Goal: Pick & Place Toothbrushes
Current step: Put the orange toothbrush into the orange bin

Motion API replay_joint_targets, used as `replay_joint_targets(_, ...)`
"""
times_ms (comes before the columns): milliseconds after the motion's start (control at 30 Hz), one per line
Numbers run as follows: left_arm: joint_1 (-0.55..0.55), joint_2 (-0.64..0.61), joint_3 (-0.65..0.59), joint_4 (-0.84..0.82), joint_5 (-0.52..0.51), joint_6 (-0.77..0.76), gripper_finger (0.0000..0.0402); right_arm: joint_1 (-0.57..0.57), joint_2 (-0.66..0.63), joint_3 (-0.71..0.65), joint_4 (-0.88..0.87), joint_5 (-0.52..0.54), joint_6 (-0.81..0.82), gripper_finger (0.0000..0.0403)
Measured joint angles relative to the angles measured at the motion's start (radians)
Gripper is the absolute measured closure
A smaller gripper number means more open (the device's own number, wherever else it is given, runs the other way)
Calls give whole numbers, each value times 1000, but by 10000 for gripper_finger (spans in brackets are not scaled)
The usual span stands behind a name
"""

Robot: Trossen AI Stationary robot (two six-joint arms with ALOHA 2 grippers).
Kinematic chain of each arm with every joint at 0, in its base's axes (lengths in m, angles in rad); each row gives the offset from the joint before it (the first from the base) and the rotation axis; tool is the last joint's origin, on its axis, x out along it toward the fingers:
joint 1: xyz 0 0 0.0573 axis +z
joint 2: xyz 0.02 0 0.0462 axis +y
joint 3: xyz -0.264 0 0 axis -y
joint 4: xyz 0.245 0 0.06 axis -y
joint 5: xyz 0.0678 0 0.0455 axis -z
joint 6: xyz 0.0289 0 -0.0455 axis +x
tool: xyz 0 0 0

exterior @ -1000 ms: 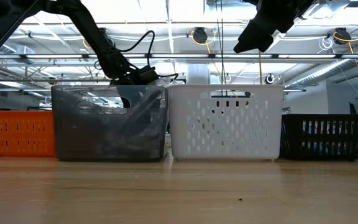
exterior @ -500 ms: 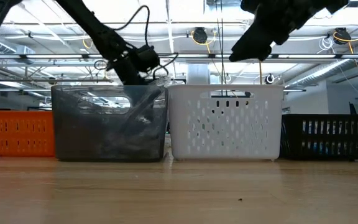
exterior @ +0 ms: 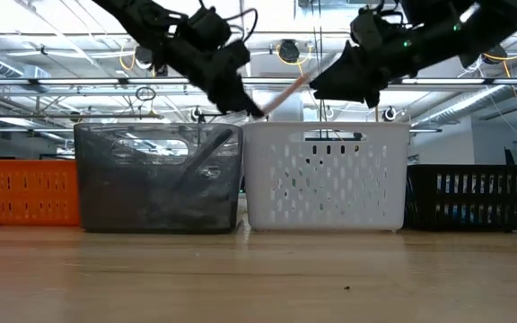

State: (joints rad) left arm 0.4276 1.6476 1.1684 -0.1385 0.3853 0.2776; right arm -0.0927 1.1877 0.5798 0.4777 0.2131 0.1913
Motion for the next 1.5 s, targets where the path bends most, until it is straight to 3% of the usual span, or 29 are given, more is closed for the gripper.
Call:
replay_joint_targets(267,-59,-1,0,43,22,-12,398,-74,0,-98,329,-56,-8,248)
replay_joint_targets(533,-79,2,0,94,22,-25,396,-85,0,-101,424,-57,-72,250)
replay_joint_targets(833,-83,4,0,123,14,-44,394,-71,0,-101,469,-165,-73,299)
replay_joint_targets(1300,-104,4,0,142,15,-51,397,-57,0,-101,564,-111,-175,310)
replay_joint_targets(1367,-104,4,0,143,13,-52,393,-57,0,-101,587,-111,-179,322)
replay_joint_targets(1500,-103,4,0,143,7,-65,387,-56,0,-101,606,-111,-206,388)
